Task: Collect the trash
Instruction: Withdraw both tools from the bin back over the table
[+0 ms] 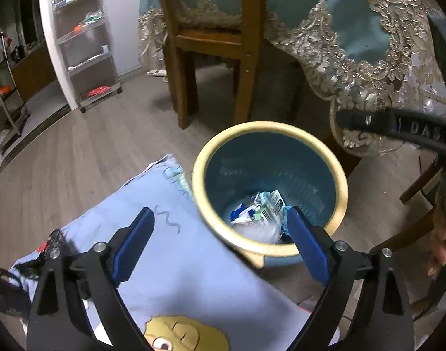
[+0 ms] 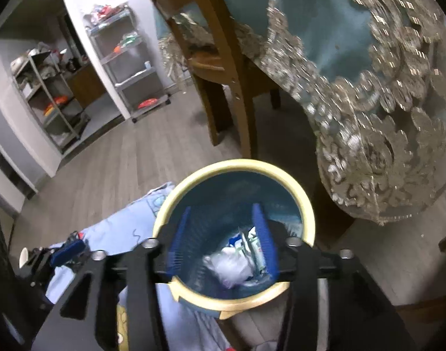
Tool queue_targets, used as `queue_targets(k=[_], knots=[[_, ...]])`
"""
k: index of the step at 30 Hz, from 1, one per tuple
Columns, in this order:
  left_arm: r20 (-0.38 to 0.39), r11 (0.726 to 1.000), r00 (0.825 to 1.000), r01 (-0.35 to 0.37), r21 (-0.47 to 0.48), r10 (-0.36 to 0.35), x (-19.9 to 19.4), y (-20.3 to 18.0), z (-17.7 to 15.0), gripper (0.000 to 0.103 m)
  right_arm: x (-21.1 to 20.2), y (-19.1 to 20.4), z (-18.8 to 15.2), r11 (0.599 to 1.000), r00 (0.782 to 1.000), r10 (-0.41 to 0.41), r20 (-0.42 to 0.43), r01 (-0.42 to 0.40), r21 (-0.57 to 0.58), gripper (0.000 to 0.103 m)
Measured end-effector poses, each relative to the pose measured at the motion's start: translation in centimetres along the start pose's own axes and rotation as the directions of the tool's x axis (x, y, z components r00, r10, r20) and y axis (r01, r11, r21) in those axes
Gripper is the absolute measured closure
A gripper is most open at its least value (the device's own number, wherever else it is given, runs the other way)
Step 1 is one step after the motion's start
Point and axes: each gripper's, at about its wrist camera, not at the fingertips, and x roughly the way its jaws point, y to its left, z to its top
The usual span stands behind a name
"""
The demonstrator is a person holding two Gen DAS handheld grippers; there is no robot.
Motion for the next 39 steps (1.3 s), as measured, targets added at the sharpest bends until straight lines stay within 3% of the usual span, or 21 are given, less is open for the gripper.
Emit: queue_targets(k=[2,4,9,18,22,29,35,39], knots=[[0.009,1.0,1.0,-0.015,-0.01,0.015,-1.1,0.7,-0.6,0.007,-0.5,0.7,0.2,1.0,1.0,0.005,0.017,-0.005,-0.023,0.038],[0.025,0.999,1.0,-0.01,-0.031,0.011,-2.3,1.3,-1.3,0.006,-0.9,1.3,0.2,0.999,0.999,0.019,0.027,-0.018,-0.036,0.035],[0.025,0.998,1.0,0.015,-0.066,-0.013,-5.5,3.3,-3.6,0.006,-2.1,3.3,0.0,0.995,0.998,0.052,0.045,-0.048,-0.086,0.03],[0.039,0.984,0.996,-0.074,-0.161,0.081,-12.3,9.0,-8.6,0.006,-5.7,8.5,-2.3,0.974,0.993,0.095,0.071,-0.077,-0.214,0.024],[0.04,0.966,0.985,-0.155,-0.205,0.167,-15.7,12.7,-11.4,0.006,-6.9,11.0,-3.8,0.965,0.989,0.134,0.066,-0.115,-0.237,0.02],[0.032,0.921,0.966,-0.233,-0.312,0.255,-20.0,18.2,-15.8,0.006,-8.2,15.2,-6.8,0.947,0.982,0.18,0.053,-0.159,-0.28,0.012],[0.002,0.88,0.955,-0.273,-0.388,0.297,-20.8,21.8,-19.1,0.006,-7.0,18.1,-11.0,0.949,0.974,0.221,-0.043,-0.225,-0.221,0.011],[-0.029,0.853,0.954,-0.28,-0.44,0.298,-20.4,23.8,-20.7,0.006,-5.4,19.8,-13.7,0.945,0.973,0.202,-0.116,-0.225,-0.239,0.011]])
